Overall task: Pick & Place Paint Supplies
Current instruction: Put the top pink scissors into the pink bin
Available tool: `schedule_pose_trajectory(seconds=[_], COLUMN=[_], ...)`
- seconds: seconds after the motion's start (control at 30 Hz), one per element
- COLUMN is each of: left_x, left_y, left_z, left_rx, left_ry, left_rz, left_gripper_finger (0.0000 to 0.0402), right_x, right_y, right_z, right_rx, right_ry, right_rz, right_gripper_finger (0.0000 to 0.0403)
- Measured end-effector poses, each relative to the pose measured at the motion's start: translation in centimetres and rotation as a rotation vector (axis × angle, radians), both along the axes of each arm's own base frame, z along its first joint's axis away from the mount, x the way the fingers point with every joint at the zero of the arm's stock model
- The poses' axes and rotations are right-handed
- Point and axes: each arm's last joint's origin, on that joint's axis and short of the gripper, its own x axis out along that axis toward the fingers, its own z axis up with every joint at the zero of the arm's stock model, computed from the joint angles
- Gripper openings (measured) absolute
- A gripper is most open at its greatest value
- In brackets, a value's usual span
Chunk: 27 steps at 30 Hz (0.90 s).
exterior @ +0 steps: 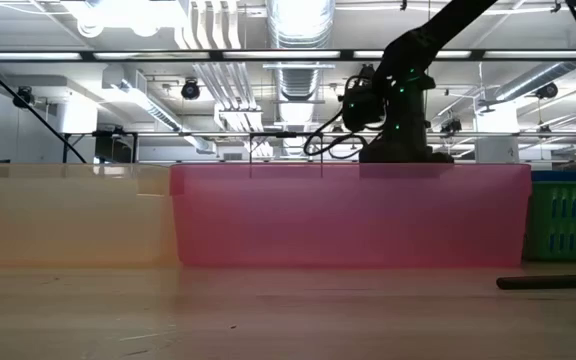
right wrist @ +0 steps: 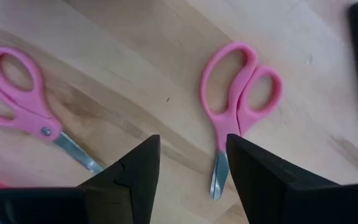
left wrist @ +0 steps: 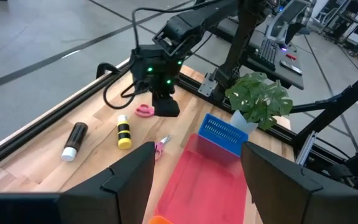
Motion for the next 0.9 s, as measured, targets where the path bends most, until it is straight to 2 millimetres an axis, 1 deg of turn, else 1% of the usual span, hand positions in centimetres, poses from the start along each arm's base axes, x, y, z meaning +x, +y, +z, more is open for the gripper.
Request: schedule_pose_trajectory(seconds=[0.1, 0.27, 0.53, 0.9], left_x=[0.0, 0.0, 0.0, 0.0], left_y=[0.0, 0.0, 0.0, 0.1], left_z=[0.0, 0.0, 0.0, 0.0], left_rx=[0.000, -0.006, -0.020, -0.046], left_ry=[0.000, -0.001, -0.005, -0.012], left_rz=[0.000, 0.003, 0.017, 0.044], left_gripper_finger=[0.0247, 0.0247, 0.0247, 0.0247], right_x=[0.5, 1.2, 1.5, 1.8], right_y=[-0.6, -1.0, -1.2, -1.6], right_z=[-0.5, -1.5, -3.1, -3.1], right_rx=[0.008, 0.030, 0.058, 0.032], right_ry=[0.008, 0.013, 0.048, 0.002], right_rz=[0.031, 0.075, 0.129, 0.160], right_gripper_finger=[0.0180, 0.0180, 0.0180, 0.0180])
